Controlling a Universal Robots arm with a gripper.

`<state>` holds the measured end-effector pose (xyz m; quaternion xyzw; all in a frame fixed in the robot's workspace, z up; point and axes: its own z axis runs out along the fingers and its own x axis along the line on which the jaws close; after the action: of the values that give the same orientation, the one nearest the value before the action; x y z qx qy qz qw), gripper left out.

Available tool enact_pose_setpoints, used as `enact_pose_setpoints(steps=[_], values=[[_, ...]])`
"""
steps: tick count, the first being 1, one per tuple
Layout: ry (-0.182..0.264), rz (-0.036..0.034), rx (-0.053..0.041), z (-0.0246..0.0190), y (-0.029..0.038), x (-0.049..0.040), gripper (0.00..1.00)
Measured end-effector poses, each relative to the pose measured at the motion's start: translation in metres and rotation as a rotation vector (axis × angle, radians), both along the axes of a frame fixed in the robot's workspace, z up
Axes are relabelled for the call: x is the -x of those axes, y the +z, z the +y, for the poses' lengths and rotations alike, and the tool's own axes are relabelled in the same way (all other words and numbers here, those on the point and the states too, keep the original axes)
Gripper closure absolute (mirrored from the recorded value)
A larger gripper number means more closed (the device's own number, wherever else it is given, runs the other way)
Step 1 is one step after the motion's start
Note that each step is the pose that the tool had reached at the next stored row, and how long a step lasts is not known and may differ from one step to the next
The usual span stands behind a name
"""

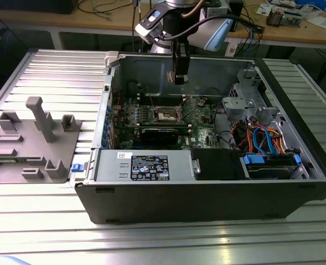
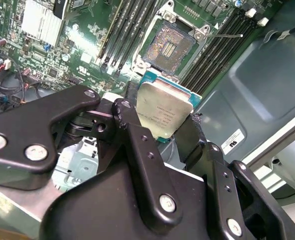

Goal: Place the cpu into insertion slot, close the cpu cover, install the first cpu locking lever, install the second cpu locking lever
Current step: 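Place the cpu into insertion slot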

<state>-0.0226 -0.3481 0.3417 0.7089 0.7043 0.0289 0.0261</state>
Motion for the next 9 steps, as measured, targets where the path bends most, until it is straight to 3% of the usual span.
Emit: enact_pose_setpoints(steps=[9], values=[[-0.035, 0.0000, 0.0000, 0.0000, 0.0000, 0.0000, 0.46]])
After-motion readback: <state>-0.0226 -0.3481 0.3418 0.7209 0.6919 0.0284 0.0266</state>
